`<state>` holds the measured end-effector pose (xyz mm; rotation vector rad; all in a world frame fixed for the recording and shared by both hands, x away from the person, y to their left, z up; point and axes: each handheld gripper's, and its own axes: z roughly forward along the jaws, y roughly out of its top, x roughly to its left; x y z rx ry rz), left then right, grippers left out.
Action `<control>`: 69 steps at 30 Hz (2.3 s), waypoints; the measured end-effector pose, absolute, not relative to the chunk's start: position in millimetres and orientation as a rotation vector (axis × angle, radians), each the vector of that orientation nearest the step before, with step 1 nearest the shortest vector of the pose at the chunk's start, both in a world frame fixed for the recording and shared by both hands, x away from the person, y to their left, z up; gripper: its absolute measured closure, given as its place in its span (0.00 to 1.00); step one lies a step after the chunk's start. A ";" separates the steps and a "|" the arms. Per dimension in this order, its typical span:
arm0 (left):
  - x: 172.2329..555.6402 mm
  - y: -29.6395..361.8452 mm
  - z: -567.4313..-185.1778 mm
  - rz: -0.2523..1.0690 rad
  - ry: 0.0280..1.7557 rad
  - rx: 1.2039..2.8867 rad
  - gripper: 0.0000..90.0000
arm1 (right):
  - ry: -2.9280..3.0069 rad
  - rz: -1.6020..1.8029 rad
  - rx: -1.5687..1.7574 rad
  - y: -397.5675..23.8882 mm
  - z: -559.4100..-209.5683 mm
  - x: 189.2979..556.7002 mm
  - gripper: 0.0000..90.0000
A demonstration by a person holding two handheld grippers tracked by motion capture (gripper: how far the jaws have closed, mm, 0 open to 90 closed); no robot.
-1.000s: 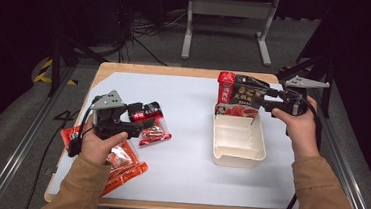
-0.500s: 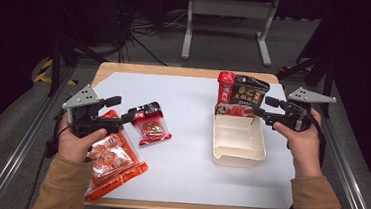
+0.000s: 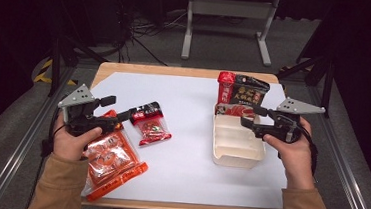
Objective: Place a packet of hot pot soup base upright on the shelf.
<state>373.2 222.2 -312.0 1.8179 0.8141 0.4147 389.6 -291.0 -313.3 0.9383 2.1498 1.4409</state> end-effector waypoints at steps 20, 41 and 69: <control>381.6 259.6 -330.9 0.529 0.938 1.802 0.27 | 2.189 1.472 0.831 -268.4 -318.1 388.5 0.35; 392.6 335.7 -391.8 0.566 1.232 1.770 0.27 | 2.228 1.471 0.824 -257.6 -326.5 392.5 0.34; 400.0 364.5 -441.1 0.356 1.489 1.829 0.33 | 2.234 1.463 0.837 -257.1 -330.8 394.0 0.33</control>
